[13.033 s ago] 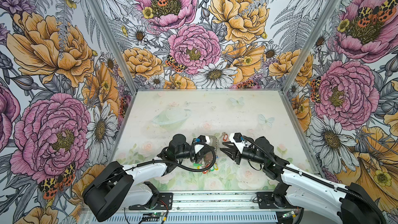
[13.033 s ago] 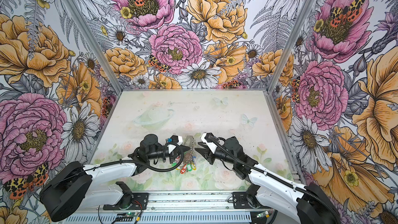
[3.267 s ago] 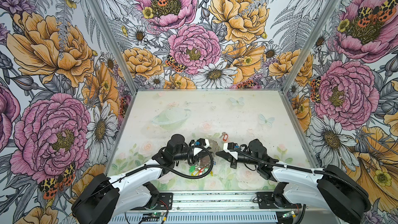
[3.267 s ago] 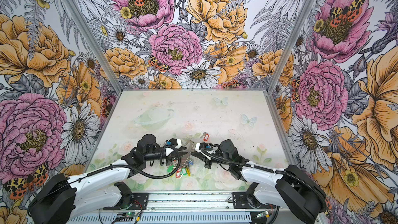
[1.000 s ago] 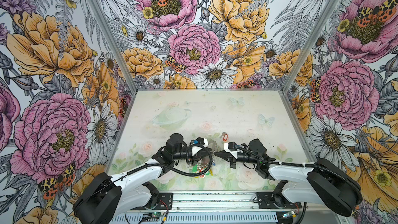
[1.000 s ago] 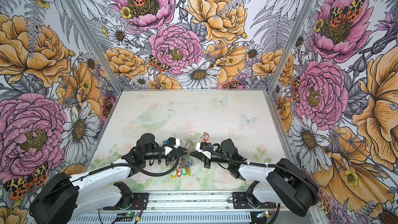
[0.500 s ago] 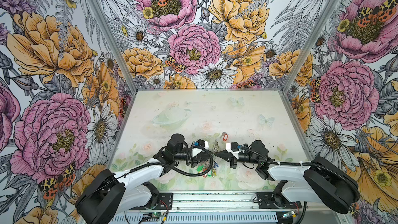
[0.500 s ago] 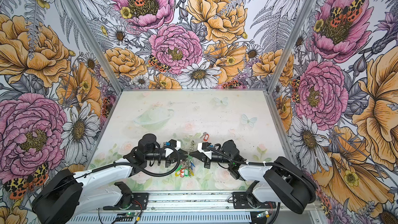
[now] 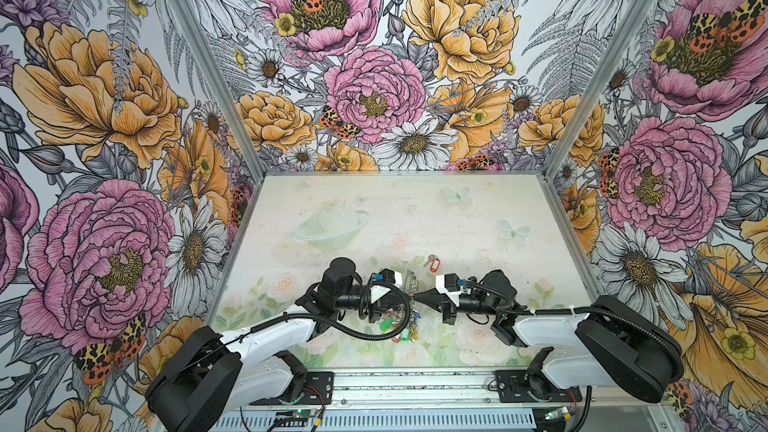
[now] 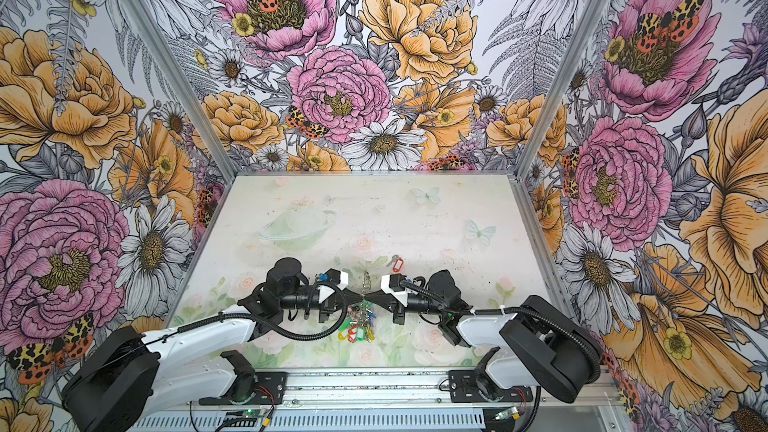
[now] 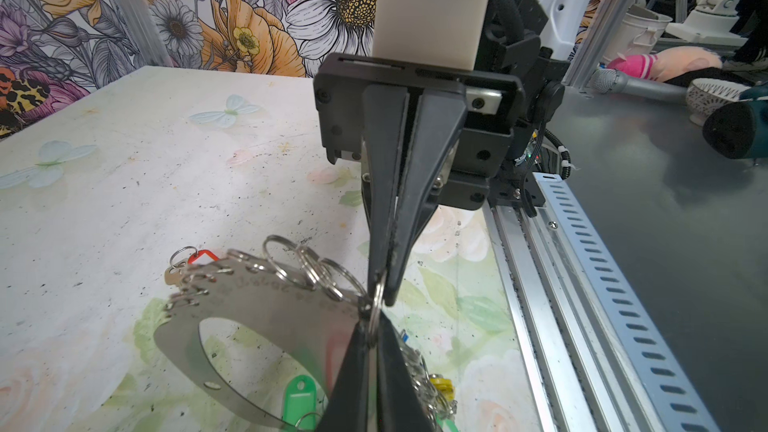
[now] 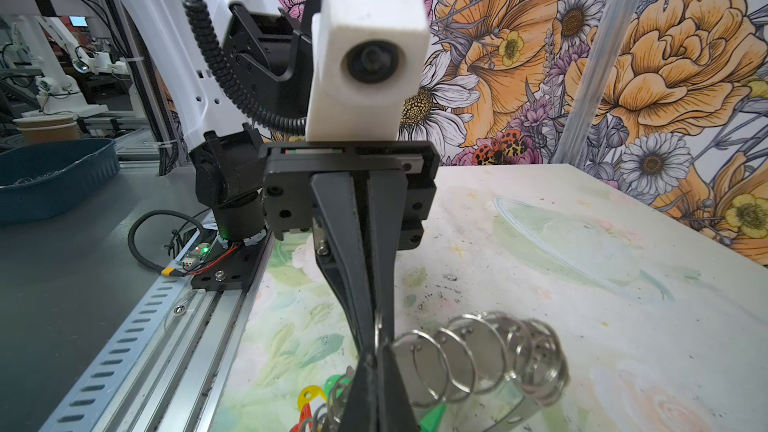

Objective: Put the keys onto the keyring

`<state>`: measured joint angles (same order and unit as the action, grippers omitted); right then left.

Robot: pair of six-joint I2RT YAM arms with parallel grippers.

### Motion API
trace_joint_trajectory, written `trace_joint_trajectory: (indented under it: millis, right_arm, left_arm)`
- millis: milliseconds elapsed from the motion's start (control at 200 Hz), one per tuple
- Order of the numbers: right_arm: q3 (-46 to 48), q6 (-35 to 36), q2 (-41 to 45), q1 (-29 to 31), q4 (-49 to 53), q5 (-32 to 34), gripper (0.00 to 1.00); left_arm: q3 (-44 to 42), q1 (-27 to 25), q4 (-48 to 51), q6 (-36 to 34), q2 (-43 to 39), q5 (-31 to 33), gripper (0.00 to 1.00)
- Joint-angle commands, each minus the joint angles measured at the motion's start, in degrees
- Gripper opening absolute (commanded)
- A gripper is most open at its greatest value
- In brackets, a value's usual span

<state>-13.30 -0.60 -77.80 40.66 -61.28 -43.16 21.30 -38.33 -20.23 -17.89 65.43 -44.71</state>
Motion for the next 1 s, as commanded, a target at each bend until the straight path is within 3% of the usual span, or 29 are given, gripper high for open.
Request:
trace_joint_trajectory:
  millis: [0,340,621,821,996]
  right_arm:
    - [-0.6,-0.1,-0.7,0.2,-3.7,0.5,0.0]
    - [-1.6,2.1,1.8,0.3,4.0,2.2,0.0]
    - [-3.2,6.6,9.7,0.0,18.9,4.4,0.19]
    - [-6.0,11.4,15.2,0.1,33.0,5.2,0.18]
    - [-6.5,11.6,16.3,0.3,34.1,5.3,0.18]
  left_arm:
    - [0.1,0.4,-2.1,0.4,0.4,-0.9,0.04]
    - [0.1,0.2,-2.1,1.2,-0.3,2.9,0.0]
    - [1.9,-1.7,2.9,-1.7,0.0,7.4,0.0]
    - [3.1,-3.3,5.5,-3.4,0.2,9.2,0.0]
    - [3.1,-3.7,5.9,-3.8,-0.5,9.5,0.0]
